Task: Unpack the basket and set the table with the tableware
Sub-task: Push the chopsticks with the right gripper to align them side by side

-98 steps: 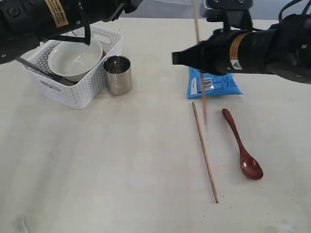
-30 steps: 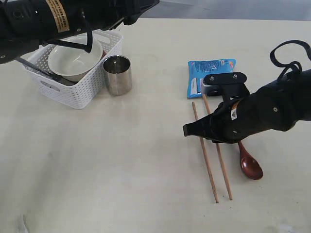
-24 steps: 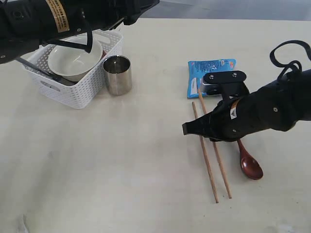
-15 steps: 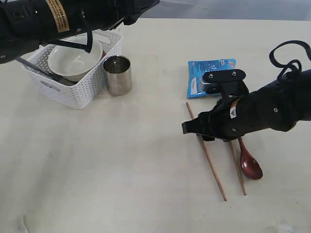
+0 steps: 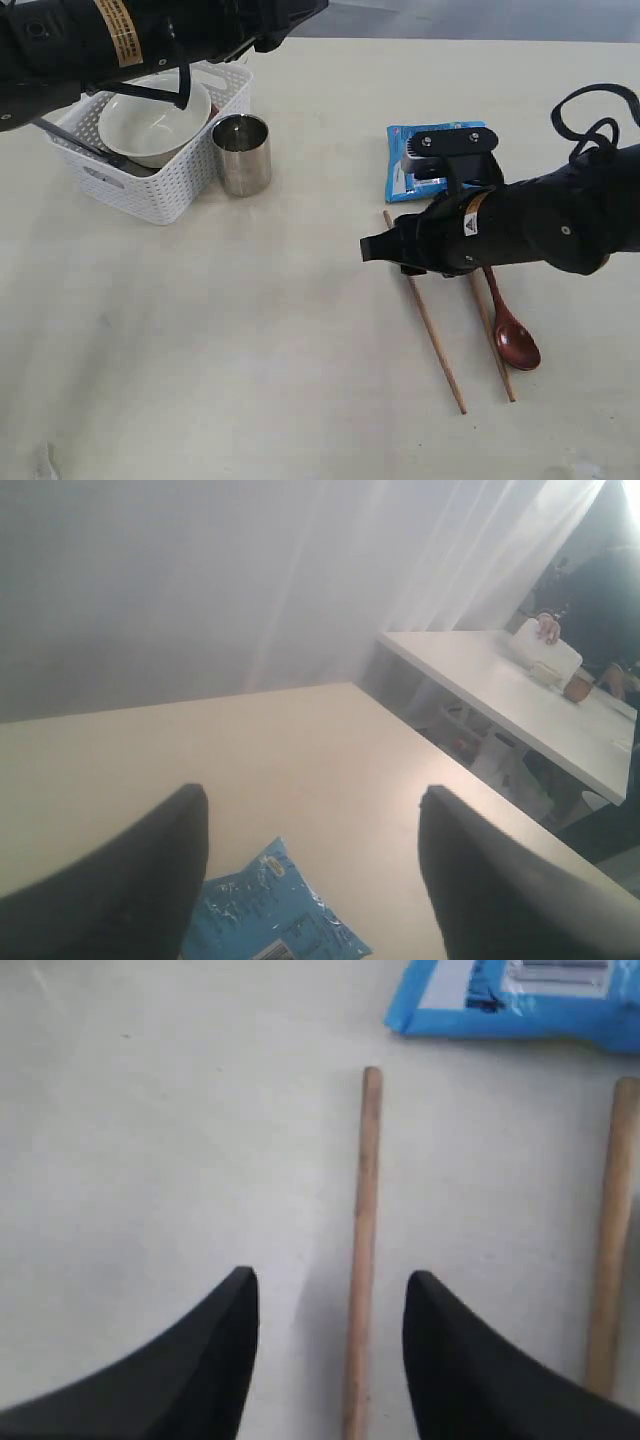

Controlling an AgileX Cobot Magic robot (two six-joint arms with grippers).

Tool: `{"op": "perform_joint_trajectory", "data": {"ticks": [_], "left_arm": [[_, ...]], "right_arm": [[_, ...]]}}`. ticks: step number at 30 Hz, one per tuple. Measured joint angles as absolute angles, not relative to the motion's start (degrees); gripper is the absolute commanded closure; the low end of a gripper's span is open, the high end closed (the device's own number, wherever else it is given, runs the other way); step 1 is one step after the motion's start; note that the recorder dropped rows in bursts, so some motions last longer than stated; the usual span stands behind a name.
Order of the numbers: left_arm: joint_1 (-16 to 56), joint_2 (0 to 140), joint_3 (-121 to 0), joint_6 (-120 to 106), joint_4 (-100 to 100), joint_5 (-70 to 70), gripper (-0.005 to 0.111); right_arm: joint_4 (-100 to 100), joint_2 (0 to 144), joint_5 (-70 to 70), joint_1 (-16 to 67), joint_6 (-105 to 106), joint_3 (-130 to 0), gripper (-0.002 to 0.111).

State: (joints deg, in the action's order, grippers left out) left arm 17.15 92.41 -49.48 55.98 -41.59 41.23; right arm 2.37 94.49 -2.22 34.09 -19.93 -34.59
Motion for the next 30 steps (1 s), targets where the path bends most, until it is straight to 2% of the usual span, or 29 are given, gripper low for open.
{"op": "perform_joint_trajectory", "data": {"ticks": [1, 2, 26, 30], "left_arm": [[17.15, 92.41, -49.48, 55.98, -41.59, 41.23, 0.048], [17.15, 92.41, -49.48, 55.98, -41.59, 41.23, 0.048], [17.15, 92.41, -49.48, 55.98, -41.59, 40.08, 0.048], [17.15, 92.41, -49.48, 55.98, -41.59, 39.32, 0.048]], "right_arm": [[2.37, 94.23, -1.53, 34.65, -19.93, -34.59, 0.099], [2.37, 94.23, -0.98, 35.51, -19.93, -34.59, 0.109], [2.37, 100.16, 0.91, 36.12, -22.9, -34.59, 0.108], [2.37, 100.16, 0.0, 34.17, -22.9, -34.59, 0.108]]}}
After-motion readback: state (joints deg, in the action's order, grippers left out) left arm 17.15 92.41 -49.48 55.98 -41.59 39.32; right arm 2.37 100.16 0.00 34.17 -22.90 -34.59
